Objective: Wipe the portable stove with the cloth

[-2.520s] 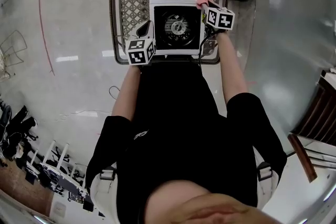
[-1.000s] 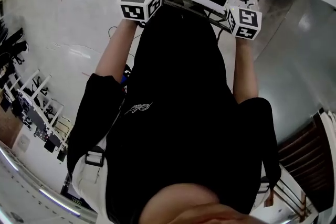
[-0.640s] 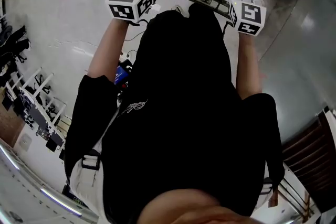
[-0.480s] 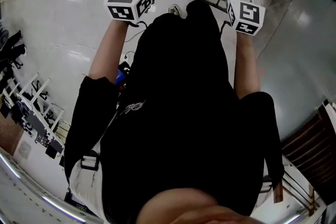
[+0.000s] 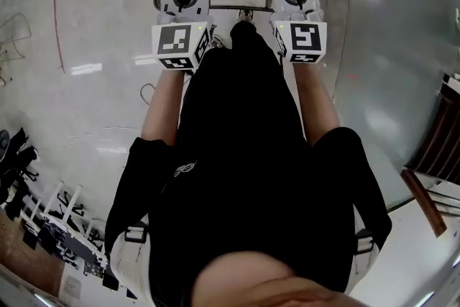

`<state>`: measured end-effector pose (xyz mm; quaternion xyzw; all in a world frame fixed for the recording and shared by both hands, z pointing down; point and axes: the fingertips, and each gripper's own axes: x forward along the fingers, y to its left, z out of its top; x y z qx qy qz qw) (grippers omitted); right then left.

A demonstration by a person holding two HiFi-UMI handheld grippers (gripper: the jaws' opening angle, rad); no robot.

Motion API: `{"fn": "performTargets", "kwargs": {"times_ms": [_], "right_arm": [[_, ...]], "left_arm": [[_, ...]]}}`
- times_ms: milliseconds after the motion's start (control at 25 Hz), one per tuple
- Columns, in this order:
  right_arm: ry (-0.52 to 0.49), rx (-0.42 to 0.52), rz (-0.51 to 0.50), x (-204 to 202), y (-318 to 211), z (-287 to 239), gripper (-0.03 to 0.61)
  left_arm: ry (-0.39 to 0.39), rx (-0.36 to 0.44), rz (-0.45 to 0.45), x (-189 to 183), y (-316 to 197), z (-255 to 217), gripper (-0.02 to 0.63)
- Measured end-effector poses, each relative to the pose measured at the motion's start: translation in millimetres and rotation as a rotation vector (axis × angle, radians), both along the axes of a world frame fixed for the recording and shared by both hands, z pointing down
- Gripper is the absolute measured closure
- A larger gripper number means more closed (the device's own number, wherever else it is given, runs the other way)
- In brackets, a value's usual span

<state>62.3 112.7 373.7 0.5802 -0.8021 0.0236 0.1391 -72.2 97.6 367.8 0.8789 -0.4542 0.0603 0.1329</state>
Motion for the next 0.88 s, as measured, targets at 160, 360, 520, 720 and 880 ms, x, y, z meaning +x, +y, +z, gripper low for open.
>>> {"fn": "performTargets", "kwargs": {"times_ms": [160, 360, 520, 720, 880], "right_arm": [[-0.013, 0.03, 0.032, -2.6, 1.8, -7.1, 0.555], [-0.022, 0.056, 0.057, 5.8, 2.8, -23.6, 0.555], [-0.032, 0.065, 0.066, 6.6, 3.3, -27.9, 0.555], [-0.04, 0.063, 0.064, 5.6, 3.8, -30.7, 0.555], [-0.044, 0.067, 0.068, 8.6, 2.8, -29.7, 0.555]], "left_arm": [[0.038, 0.029, 0.022, 9.7, -2.0, -4.2, 0.614], [0.045, 0.061, 0.052, 29.0, -2.3, -13.8, 0.614], [0.047, 0.07, 0.046, 29.4, -3.1, -14.6, 0.614], [0.039, 0.074, 0.045, 29.4, -3.2, -16.6, 0.614], [0.039, 0.076, 0.048, 31.6, -4.0, -15.5, 0.614]]}}
